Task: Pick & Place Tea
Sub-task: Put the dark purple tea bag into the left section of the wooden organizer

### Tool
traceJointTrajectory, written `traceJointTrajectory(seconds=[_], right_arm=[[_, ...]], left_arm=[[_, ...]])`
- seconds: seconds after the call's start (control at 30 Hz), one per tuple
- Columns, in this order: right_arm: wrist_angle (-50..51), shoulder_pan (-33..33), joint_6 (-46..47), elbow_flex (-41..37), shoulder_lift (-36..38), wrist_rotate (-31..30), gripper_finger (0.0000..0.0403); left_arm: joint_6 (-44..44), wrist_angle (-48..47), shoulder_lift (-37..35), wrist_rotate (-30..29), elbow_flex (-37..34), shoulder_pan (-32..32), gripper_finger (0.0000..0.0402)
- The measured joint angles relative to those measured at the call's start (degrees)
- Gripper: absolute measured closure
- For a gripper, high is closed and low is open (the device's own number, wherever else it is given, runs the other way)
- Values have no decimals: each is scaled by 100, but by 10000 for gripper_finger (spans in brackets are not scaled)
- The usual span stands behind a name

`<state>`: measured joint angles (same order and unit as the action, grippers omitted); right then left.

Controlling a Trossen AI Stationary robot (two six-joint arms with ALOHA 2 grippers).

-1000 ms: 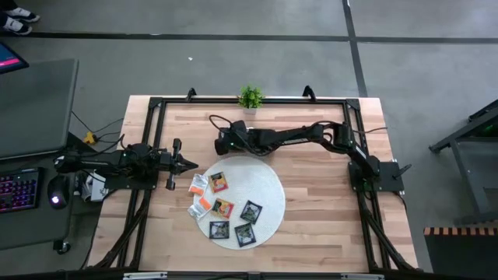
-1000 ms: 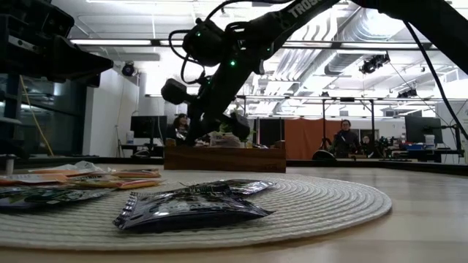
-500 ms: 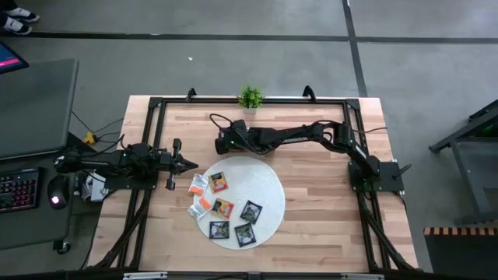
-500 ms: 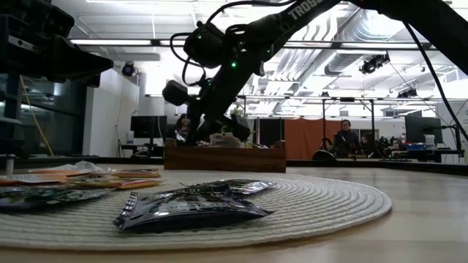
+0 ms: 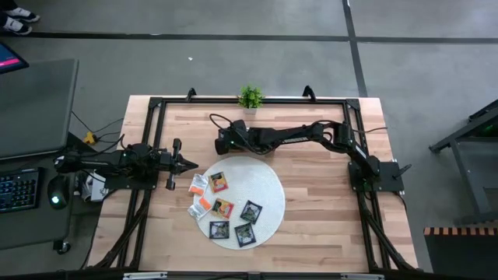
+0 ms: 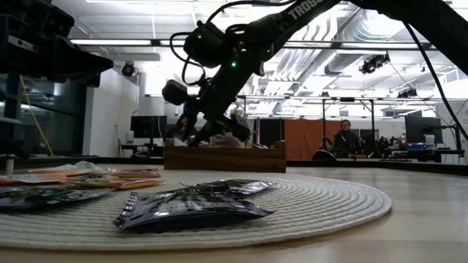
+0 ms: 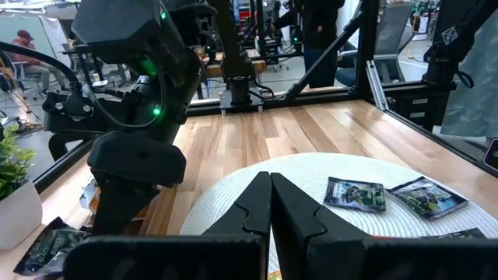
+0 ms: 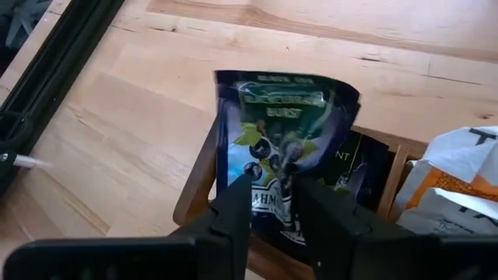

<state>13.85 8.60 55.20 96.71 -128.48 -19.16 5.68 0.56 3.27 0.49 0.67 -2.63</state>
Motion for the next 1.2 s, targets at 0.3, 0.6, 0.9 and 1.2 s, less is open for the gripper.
traceJointTrajectory(seconds=[0.3, 0.6, 0.9, 1.2], right_arm=[[-208, 0, -14, 0, 6, 133, 251], [-180, 0, -151, 0, 145, 170, 214], [205, -30, -279, -2, 331, 173, 213], [940, -525, -1332, -2, 798, 200, 213]], left_arm=[[-1, 2, -2, 0, 0, 2, 401], [-1, 2, -2, -1, 0, 0, 401], [-1, 0, -1, -1, 0, 1, 401], [-1, 2, -2, 0, 0, 0, 401]])
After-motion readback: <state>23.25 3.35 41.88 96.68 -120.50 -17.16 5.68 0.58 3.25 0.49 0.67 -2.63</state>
